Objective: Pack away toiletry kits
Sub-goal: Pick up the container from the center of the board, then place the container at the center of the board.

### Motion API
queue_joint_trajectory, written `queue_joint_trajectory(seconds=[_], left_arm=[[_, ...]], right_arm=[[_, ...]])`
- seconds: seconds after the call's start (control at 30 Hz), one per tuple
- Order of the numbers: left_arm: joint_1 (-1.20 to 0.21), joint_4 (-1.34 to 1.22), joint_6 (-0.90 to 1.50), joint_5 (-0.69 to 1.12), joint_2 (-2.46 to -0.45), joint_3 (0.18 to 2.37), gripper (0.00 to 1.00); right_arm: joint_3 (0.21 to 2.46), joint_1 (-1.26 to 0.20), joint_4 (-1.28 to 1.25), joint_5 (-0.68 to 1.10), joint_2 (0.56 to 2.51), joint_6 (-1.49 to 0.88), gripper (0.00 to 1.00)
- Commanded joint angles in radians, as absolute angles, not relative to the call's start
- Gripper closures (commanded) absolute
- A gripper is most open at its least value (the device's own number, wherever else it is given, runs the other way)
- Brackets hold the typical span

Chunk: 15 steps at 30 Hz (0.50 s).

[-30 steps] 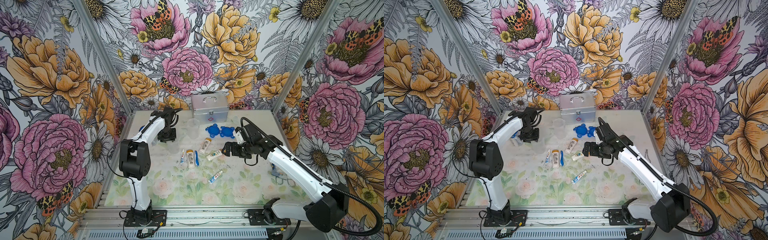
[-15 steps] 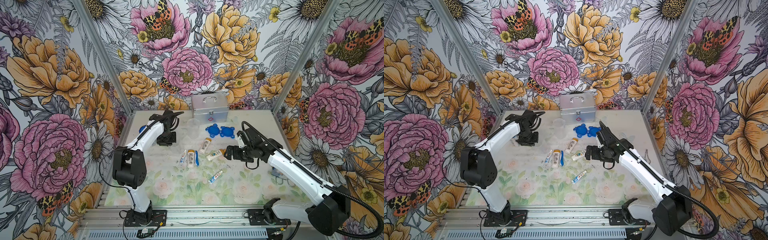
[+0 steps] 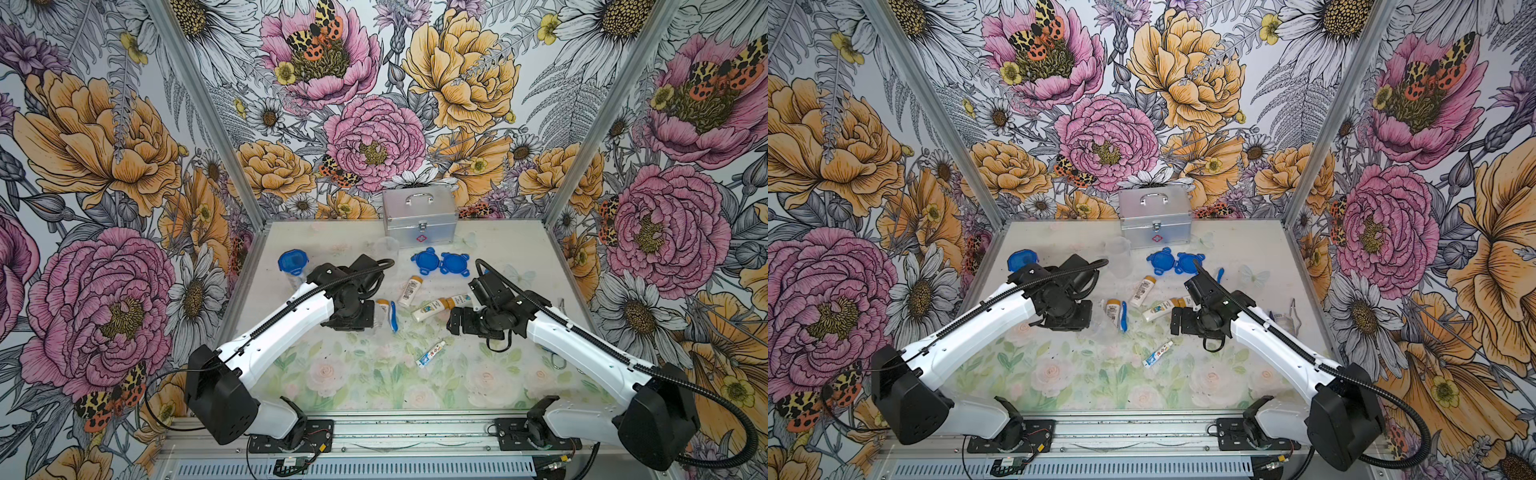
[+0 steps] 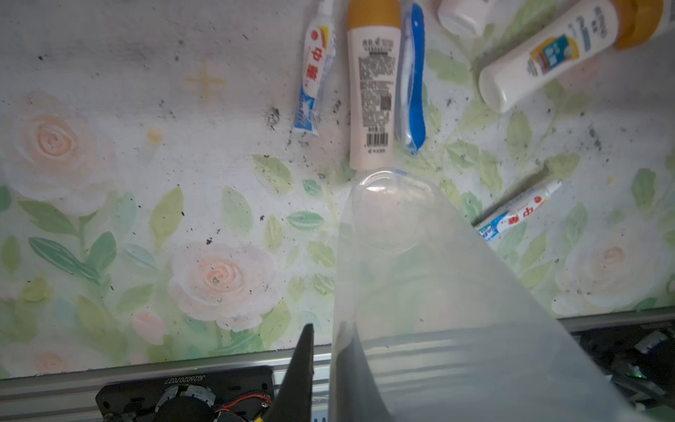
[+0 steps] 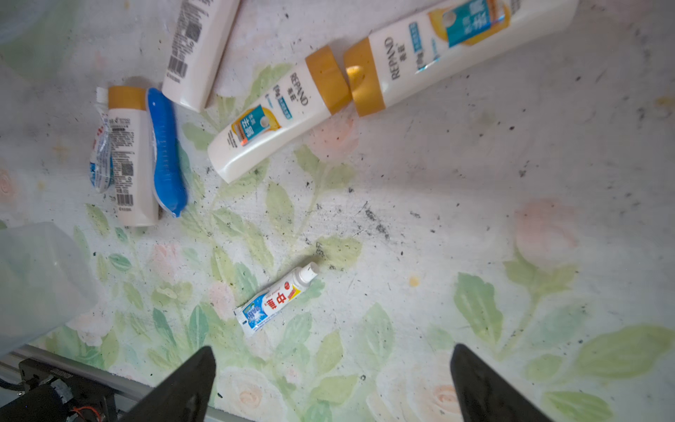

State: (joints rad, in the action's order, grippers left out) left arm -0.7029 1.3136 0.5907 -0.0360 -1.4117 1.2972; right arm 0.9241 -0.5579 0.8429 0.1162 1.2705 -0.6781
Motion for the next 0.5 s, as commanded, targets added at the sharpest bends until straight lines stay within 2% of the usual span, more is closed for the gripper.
queue_joint_trajectory(seconds=[0.0,0.17,0.47], left_arm=[[-0.782,1.308,0.727,-0.052,-1.411,1.284,0.93],[-0.863,1.295,0.764,-0.068,-1.438,1.275,0.93],[-0.925,1.262,0.77,-0.058,-1.497,1.271,0.87]], right_arm=[[0.912,-0.582,0.785,0.097,1.317,-0.71,0.0],[0.922,-0.586,0.749,0.09,1.378,-0.717,0.01],[0.96,-0.58,0.686,0.064,1.486,-0.718,0.02]])
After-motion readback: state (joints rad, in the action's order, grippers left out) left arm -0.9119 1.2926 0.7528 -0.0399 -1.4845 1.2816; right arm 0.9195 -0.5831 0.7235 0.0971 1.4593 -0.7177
